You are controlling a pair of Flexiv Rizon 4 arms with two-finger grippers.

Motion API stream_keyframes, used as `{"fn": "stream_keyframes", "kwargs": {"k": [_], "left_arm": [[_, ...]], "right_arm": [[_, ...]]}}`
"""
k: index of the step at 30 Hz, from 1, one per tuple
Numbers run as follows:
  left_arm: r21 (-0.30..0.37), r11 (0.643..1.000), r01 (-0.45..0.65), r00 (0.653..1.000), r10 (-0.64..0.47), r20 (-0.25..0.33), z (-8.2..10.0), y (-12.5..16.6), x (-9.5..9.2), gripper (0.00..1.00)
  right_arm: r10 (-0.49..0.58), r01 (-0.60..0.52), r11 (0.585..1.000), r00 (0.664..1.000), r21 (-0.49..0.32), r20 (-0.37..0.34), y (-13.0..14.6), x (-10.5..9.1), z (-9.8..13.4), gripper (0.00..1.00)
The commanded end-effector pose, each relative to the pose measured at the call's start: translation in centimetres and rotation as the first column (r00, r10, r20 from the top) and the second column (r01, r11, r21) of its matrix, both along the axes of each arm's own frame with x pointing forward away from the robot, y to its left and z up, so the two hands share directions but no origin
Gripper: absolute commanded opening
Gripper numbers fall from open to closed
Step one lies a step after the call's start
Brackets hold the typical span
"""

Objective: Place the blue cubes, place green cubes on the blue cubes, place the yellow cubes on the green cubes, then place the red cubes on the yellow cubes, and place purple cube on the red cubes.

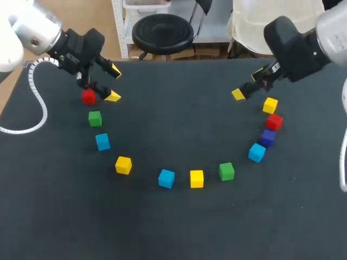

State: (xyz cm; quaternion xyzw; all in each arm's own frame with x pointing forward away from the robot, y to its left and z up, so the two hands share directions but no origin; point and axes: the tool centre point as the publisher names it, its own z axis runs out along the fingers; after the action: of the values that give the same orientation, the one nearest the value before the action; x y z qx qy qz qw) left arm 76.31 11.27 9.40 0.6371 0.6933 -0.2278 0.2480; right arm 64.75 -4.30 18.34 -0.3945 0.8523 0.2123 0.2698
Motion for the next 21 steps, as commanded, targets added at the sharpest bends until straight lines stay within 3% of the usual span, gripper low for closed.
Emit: {"fn": "stream_keyframes", "kwargs": {"k": [1,12,15,21], "left_arm": [[0.001,1.000,-0.002,1.000,0.002,0.002,0.0,0.0,-0.1,1.00],[0.001,1.000,-0.002,1.000,0.002,0.002,0.0,0.0,-0.1,1.00],[0.001,1.000,-0.002,1.000,0.002,0.002,0.0,0.0,-0.1,1.00],[0.001,1.000,-0.002,1.000,0.002,0.002,0.0,0.0,-0.1,1.00]], "right_arm": [[0.232,-0.226,0.972,0.964,0.062,-0.129,-0.2,1.1,0.6,1.00],[0.232,-0.226,0.972,0.964,0.062,-0.129,-0.2,1.1,0.6,1.00],[0.309,-0.308,0.951,0.946,0.024,-0.101,2.6,-1.0,-0.9,1.00],[0.376,-0.377,0.926,0.926,-0.010,-0.023,4.8,-4.4,-2.0,1.00]]}}
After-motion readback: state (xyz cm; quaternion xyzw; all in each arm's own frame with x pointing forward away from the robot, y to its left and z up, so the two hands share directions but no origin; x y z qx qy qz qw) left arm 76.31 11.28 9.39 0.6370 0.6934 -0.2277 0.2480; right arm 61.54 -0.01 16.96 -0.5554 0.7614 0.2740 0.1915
